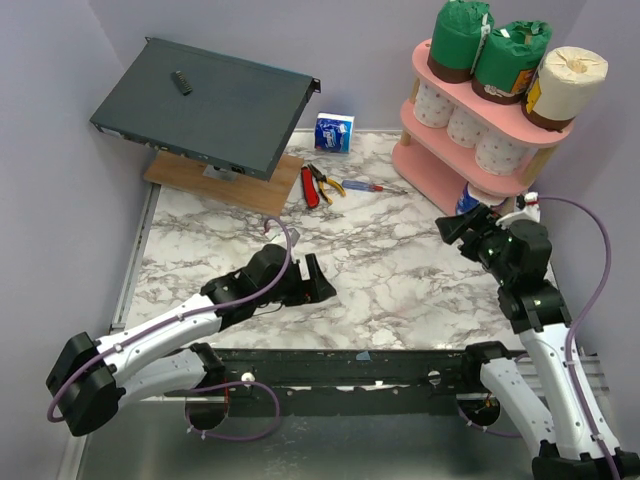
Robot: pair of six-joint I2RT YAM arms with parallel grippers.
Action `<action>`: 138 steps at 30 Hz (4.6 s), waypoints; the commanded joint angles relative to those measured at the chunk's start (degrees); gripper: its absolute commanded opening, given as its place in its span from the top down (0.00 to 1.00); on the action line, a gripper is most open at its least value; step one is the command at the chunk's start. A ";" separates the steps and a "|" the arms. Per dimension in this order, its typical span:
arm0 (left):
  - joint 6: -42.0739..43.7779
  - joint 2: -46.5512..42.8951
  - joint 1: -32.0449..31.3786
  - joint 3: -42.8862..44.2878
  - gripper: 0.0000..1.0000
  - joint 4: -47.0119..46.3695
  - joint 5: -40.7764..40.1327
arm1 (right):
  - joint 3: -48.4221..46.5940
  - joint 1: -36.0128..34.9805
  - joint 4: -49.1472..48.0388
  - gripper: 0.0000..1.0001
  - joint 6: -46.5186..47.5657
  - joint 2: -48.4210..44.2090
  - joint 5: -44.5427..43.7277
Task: Place and organize the paper towels onto the shelf
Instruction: Adjust the shelf at the center of the board.
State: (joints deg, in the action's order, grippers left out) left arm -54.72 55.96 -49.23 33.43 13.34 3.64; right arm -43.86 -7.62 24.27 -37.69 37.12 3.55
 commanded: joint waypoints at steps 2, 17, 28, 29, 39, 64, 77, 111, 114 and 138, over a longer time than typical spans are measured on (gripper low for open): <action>0.27 0.88 0.10 3.20 0.16 0.55 0.52 | 6.84 -0.38 -4.61 0.21 -2.82 -0.06 -0.79; 0.29 5.70 0.16 5.78 0.16 -1.21 1.85 | 7.72 -0.29 1.46 0.18 -15.95 7.93 -24.48; 2.95 2.80 0.69 4.27 0.16 1.19 2.58 | 7.80 15.24 4.20 0.18 -20.36 10.50 -22.85; 3.28 2.31 0.77 4.32 0.16 1.80 2.60 | 7.73 16.11 4.37 0.18 -20.68 10.71 -23.64; 3.99 -2.10 1.45 1.09 0.16 1.04 3.48 | 7.90 28.70 0.23 0.21 -30.84 19.84 -19.07; 5.20 -2.88 7.40 -1.26 0.16 -0.59 4.95 | -3.35 35.03 -18.99 0.22 -33.46 42.82 -23.33; 4.84 -1.01 8.50 -1.27 0.16 -1.71 5.63 | -1.78 35.04 -31.16 0.23 -31.83 47.51 -16.84; 4.06 -0.86 9.32 -3.44 0.16 -3.71 8.14 | 4.57 30.29 -40.96 0.24 -23.97 47.42 0.87; 4.09 -1.37 9.28 -3.73 0.16 -3.60 8.16 | 5.27 30.08 -43.09 0.24 -23.30 47.62 2.92; 2.96 -0.05 9.29 -3.68 0.16 -4.99 9.48 | 10.07 23.16 -39.50 0.25 -18.02 39.17 3.94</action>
State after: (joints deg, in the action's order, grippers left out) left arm -51.11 55.59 -40.18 30.09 10.09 11.62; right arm -34.41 17.82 -17.32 -58.37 78.32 5.02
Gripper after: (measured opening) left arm 0.840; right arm 0.747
